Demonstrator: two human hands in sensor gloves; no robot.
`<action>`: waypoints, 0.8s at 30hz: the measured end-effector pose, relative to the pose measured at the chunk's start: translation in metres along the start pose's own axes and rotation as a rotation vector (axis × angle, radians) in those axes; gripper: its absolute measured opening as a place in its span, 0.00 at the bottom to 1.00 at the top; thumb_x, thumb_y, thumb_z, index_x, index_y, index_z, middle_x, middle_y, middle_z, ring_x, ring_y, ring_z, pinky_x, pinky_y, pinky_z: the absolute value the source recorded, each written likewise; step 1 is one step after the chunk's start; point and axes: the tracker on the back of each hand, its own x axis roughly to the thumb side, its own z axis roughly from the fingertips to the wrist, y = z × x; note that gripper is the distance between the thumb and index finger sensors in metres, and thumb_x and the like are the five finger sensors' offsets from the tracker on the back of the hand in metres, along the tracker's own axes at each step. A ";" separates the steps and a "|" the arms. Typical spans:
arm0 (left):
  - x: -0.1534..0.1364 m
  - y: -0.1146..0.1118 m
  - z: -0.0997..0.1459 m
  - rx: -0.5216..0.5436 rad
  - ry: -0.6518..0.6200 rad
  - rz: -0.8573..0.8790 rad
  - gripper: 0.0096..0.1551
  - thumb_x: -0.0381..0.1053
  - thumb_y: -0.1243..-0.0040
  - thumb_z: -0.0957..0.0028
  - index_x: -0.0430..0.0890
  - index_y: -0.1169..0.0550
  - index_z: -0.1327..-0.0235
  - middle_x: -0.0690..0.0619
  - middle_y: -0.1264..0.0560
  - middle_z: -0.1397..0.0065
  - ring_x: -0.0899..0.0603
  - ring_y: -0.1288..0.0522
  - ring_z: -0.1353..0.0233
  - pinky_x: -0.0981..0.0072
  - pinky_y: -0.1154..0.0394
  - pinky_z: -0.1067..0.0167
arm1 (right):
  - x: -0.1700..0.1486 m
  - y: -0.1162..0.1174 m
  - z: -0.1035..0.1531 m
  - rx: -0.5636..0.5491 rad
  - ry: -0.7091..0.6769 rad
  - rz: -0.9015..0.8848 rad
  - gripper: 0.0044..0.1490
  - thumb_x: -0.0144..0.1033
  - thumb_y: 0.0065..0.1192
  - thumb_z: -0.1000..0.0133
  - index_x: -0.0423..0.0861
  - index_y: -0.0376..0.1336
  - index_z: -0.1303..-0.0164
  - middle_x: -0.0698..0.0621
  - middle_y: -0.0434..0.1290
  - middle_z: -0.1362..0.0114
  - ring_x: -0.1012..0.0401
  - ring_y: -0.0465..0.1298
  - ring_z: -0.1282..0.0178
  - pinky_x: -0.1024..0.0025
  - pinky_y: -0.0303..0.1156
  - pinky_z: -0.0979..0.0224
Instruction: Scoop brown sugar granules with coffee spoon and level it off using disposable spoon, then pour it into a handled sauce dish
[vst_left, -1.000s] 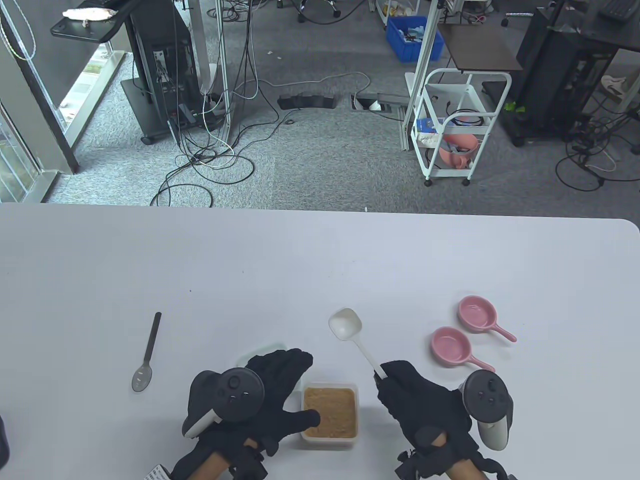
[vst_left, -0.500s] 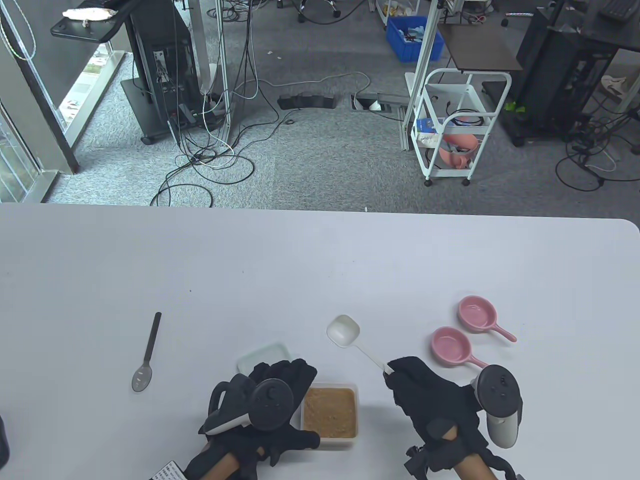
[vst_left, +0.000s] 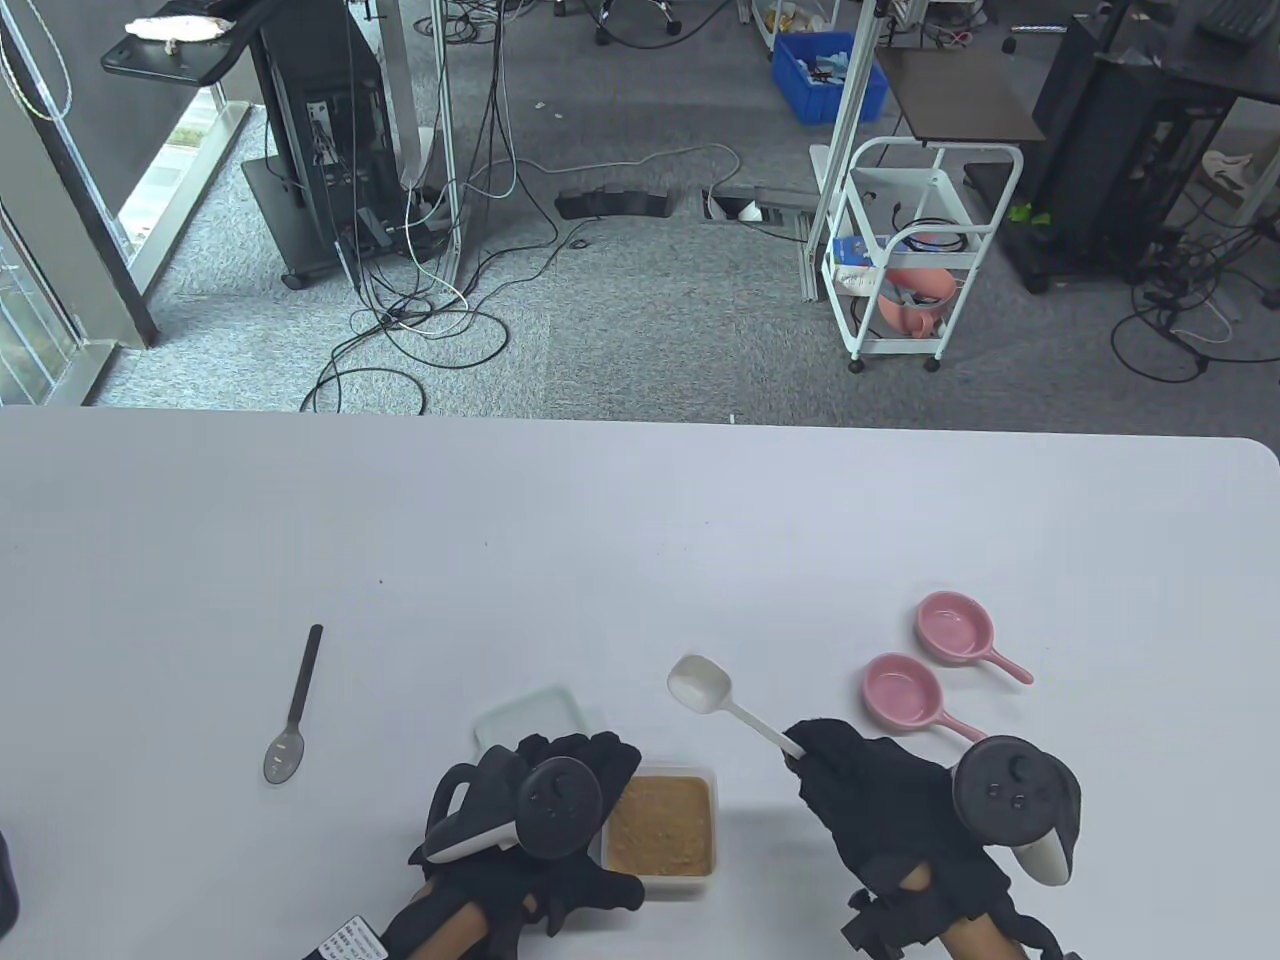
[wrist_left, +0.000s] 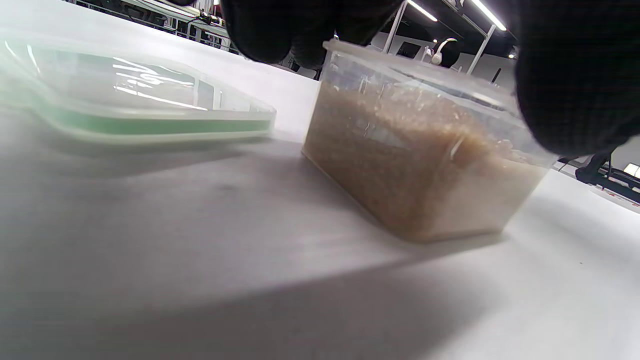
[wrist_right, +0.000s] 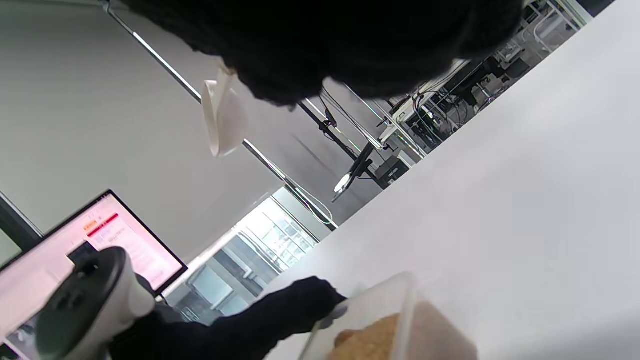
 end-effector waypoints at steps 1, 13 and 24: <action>0.000 0.000 0.000 -0.001 0.000 0.005 0.70 0.82 0.32 0.66 0.52 0.46 0.15 0.51 0.47 0.11 0.37 0.42 0.12 0.34 0.50 0.20 | 0.001 0.001 0.000 0.006 0.000 0.031 0.27 0.43 0.62 0.45 0.44 0.70 0.39 0.55 0.80 0.62 0.56 0.79 0.70 0.45 0.69 0.38; -0.002 0.000 -0.002 -0.011 0.008 0.032 0.70 0.81 0.31 0.67 0.52 0.45 0.15 0.51 0.44 0.12 0.38 0.41 0.13 0.34 0.49 0.20 | 0.027 0.014 0.003 0.093 -0.056 0.397 0.27 0.44 0.66 0.46 0.44 0.74 0.41 0.55 0.80 0.71 0.56 0.76 0.77 0.47 0.72 0.42; -0.002 0.000 -0.003 -0.012 0.011 0.034 0.69 0.81 0.30 0.67 0.52 0.44 0.15 0.51 0.44 0.12 0.38 0.40 0.13 0.34 0.49 0.20 | 0.060 0.053 0.013 0.150 -0.172 0.845 0.27 0.43 0.69 0.48 0.43 0.77 0.44 0.55 0.81 0.73 0.57 0.76 0.80 0.48 0.73 0.44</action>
